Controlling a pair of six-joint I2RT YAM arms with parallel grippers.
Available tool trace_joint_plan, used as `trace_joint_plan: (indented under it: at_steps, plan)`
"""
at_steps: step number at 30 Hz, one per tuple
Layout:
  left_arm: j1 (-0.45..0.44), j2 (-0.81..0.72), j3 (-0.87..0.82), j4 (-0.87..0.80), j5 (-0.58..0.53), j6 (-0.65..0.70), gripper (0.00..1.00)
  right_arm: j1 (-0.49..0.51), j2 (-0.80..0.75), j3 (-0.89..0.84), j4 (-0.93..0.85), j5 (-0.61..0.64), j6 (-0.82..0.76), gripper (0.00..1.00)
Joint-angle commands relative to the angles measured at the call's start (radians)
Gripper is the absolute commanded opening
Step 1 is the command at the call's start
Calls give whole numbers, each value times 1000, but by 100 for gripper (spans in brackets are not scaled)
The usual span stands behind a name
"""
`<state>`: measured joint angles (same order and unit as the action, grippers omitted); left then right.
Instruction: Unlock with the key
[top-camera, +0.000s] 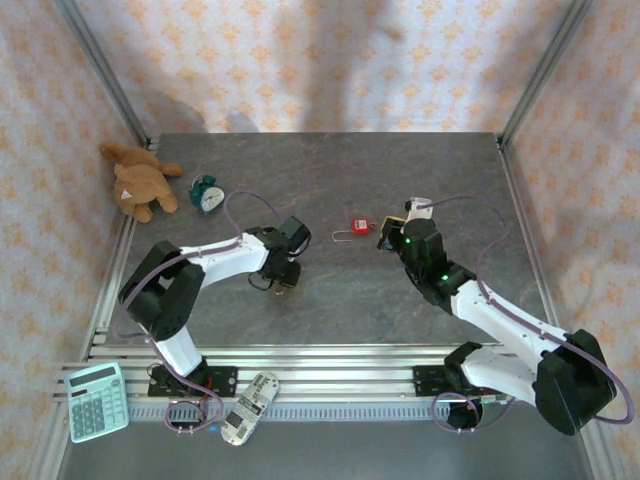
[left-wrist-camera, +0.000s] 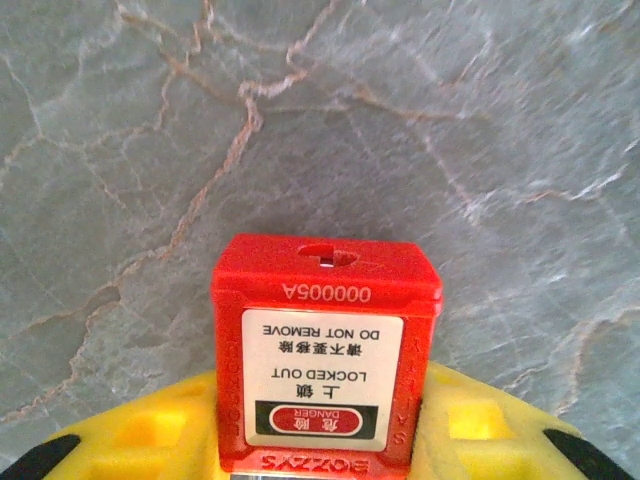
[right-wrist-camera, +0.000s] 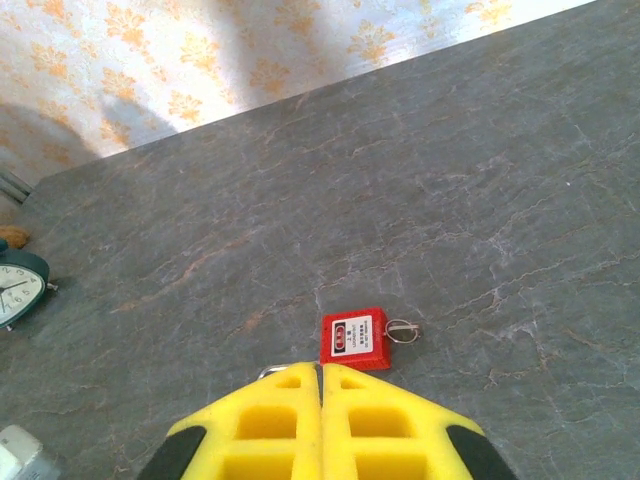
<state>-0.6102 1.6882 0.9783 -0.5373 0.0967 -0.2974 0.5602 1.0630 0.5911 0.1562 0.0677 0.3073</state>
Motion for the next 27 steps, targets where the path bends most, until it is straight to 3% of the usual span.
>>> trace_joint_plan:
  at_steps: [1,10,15,23,27]
  plan:
    - [-9,-99,-46,184,8,-13,32,2,-5,39,1,-32,32,4]
    - [-93,-299,-280,662,-45,35,32,1,-6,74,18,-121,115,4]
    - [-171,-325,-378,906,-101,123,33,63,3,108,7,-83,84,4]
    - [-354,-311,-392,1018,-322,298,32,117,-26,96,36,-90,101,4]
    - [-394,-302,-408,1067,-353,350,32,119,-77,55,49,-116,94,4]
